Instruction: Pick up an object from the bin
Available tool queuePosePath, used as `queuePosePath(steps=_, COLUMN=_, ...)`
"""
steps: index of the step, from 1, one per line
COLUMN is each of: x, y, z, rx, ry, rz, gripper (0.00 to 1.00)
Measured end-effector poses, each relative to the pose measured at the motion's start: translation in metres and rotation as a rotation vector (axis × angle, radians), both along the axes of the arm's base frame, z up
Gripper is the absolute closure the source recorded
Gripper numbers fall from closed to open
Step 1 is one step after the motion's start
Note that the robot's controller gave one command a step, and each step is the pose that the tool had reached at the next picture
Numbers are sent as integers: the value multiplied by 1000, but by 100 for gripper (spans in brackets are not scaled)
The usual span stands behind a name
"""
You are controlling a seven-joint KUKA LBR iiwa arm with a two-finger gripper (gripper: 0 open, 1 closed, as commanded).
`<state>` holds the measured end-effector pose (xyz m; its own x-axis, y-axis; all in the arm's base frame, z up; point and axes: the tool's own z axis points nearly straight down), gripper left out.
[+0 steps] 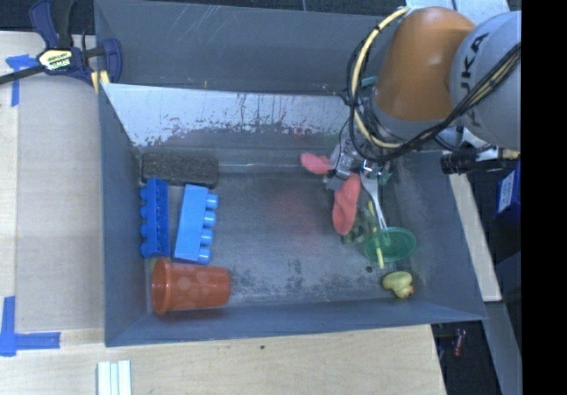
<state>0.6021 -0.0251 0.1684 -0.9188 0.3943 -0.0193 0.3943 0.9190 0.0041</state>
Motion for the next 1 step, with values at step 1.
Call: queuePosePath(steps=1, x=-16, y=15, z=56, rx=2, ry=15, rz=-27, gripper=100)
